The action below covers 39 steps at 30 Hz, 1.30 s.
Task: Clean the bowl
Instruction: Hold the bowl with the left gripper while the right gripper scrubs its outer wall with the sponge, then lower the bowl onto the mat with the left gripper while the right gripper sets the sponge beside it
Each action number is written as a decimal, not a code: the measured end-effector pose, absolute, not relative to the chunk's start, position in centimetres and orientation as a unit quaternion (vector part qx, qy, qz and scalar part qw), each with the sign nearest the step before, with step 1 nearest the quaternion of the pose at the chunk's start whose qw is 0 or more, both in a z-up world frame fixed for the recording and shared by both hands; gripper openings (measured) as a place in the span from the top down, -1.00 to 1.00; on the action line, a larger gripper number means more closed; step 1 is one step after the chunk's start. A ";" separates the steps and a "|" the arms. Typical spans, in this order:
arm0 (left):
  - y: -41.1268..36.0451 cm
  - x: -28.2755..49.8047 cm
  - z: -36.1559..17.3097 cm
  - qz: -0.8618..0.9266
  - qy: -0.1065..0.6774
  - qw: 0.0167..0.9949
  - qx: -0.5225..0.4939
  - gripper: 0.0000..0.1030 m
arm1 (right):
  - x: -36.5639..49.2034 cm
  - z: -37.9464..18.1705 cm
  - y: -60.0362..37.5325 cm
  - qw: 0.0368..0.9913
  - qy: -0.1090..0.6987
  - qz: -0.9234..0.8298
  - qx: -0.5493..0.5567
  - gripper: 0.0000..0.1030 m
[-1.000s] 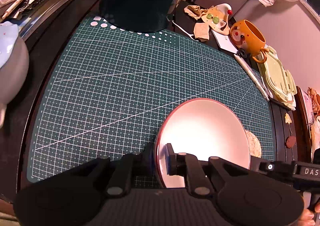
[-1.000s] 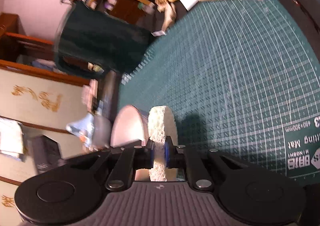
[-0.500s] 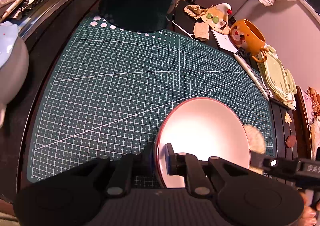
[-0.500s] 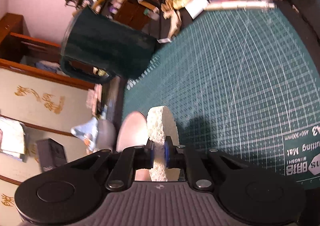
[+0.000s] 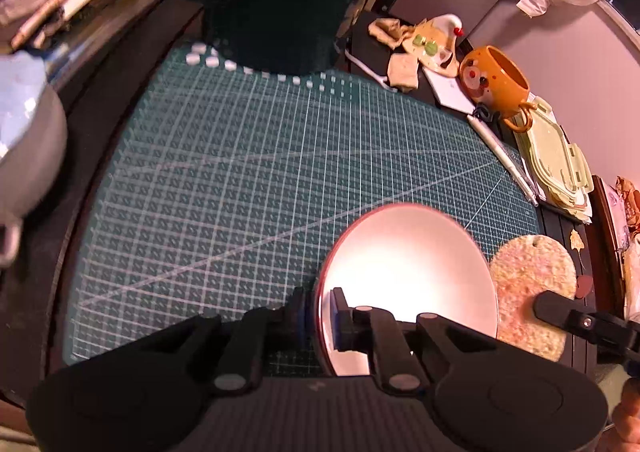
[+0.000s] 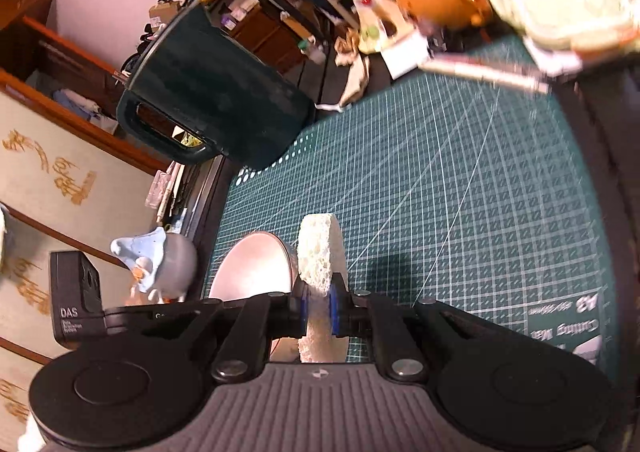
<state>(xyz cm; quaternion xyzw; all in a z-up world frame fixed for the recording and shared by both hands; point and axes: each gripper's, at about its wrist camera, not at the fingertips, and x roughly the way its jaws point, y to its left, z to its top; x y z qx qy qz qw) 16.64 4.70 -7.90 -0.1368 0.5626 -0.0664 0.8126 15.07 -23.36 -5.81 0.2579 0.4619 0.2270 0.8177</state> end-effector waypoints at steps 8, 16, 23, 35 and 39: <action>5.4 16.0 -7.2 -0.063 0.556 0.816 -0.145 0.78 | 15.2 -7.1 -21.8 0.824 0.482 0.214 0.208 0.81; 5.6 16.0 -7.0 -0.057 0.554 0.817 -0.150 0.69 | 15.7 -8.1 -22.6 0.835 0.483 0.188 0.186 0.77; 6.4 16.2 -6.8 -0.046 0.554 0.815 -0.162 0.45 | 15.6 -7.8 -22.4 0.858 0.470 0.161 0.132 0.48; 7.1 14.0 -2.2 -0.046 0.506 0.847 -0.158 0.26 | 14.4 -6.0 -23.3 0.884 0.451 0.093 0.082 -0.23; 7.8 11.5 1.4 -0.054 0.473 0.868 -0.144 0.18 | 13.1 -4.0 -22.5 0.891 0.442 0.077 0.069 -0.39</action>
